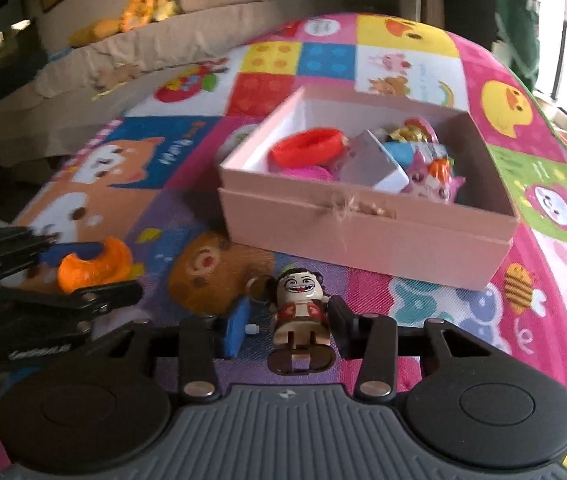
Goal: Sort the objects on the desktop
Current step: 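Lift the orange cup with the left gripper while the right grasps the figurine, then drop the orange cup into the box with the left gripper while the right drops the figurine in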
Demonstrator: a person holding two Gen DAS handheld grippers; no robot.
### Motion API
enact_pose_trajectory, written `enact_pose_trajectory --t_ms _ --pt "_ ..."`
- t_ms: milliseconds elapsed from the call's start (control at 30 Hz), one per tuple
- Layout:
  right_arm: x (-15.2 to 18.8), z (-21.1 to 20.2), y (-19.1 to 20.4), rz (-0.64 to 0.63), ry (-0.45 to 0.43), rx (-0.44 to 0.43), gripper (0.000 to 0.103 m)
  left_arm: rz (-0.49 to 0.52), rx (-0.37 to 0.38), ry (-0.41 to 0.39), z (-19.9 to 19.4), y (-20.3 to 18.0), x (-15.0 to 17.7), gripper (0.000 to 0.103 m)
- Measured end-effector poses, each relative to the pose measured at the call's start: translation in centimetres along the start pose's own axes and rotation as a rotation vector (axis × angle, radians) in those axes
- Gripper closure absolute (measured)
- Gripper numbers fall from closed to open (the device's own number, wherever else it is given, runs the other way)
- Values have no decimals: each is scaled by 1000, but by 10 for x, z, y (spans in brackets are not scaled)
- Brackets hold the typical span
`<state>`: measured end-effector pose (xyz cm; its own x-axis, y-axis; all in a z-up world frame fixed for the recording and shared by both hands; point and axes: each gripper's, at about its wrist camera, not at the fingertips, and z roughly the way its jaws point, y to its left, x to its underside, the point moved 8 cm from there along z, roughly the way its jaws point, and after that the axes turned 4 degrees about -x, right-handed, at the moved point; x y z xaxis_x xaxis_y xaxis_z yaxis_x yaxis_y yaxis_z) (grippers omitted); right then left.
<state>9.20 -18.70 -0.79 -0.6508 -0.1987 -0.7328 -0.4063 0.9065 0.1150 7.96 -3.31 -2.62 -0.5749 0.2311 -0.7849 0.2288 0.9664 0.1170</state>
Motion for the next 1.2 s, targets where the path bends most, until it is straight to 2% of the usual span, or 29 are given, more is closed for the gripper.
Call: enact_pose_trajectory --t_ms 100,200,333,433,567,633,667,700,800,967,1133,1167,1200 --pt "-30 -40 -8 -25 -84 2 60 17 19 -68 -13 -1 -32 43" --pt "-76 -82 -23 -15 -188 -2 60 53 19 -181 -25 -7 -83 43" --pt "-129 -108 -50 23 -292 22 60 92 52 -290 -16 -27 -145 43" --pt "-148 -101 -69 33 -321 72 60 109 60 -293 21 -43 -172 43" --pt "-157 -71 -86 75 -276 52 60 60 66 -257 79 -51 -193 43" --pt "-162 -53 -94 94 -248 49 60 23 84 -229 99 -49 -194 39" --pt "-164 -45 -97 101 -237 53 60 -4 94 -211 106 -45 -192 33" --pt "-167 -36 -100 106 -227 60 60 -40 107 -197 107 -39 -188 27" --pt "-172 -9 -104 105 -200 70 60 -76 110 -199 98 -21 -172 17" --pt "-188 40 -99 130 -154 46 60 -68 78 -185 70 2 -136 9" --pt "-195 74 -95 164 -167 35 60 -65 53 -142 57 14 -104 8" --pt "-191 79 -98 183 -149 29 58 -62 46 -135 54 17 -98 7" --pt "-184 83 -101 210 -120 17 53 -58 38 -125 53 19 -91 6"
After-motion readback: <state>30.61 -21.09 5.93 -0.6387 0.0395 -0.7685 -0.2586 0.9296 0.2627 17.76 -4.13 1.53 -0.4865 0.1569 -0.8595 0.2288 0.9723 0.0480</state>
